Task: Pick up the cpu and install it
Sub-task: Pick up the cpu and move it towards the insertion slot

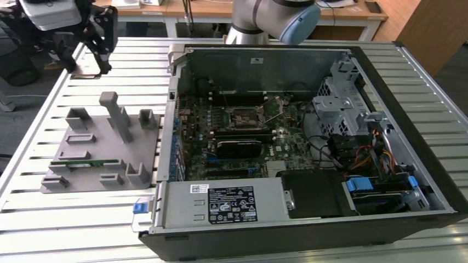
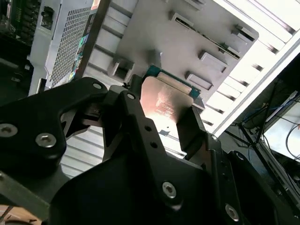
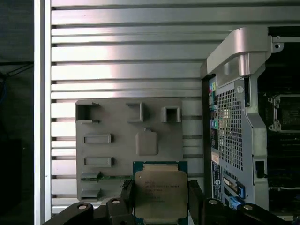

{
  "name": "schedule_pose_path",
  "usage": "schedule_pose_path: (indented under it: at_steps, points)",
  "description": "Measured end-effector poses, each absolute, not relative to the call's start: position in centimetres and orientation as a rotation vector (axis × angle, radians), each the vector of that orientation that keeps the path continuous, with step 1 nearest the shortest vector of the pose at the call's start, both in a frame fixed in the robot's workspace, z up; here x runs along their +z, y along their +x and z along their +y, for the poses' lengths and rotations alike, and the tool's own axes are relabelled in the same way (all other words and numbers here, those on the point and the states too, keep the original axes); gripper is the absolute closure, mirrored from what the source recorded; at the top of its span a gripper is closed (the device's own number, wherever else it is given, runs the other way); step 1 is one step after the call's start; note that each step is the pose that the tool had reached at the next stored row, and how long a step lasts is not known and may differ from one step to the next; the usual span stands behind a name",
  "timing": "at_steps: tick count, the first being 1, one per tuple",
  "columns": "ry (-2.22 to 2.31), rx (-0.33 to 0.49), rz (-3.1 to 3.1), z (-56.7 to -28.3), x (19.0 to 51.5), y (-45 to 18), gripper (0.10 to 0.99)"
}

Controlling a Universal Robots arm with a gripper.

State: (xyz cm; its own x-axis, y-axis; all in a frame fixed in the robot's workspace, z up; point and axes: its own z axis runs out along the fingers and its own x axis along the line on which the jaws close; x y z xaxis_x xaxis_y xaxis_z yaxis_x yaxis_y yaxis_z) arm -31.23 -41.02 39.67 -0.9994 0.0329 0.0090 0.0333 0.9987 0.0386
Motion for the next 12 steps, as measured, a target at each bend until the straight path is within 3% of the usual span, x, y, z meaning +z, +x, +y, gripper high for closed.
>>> schedule_pose_path:
  at_steps: [12]
  points:
    - [-0.052,-0.061,-3.131,-41.0,39.6,-25.8,0.541]
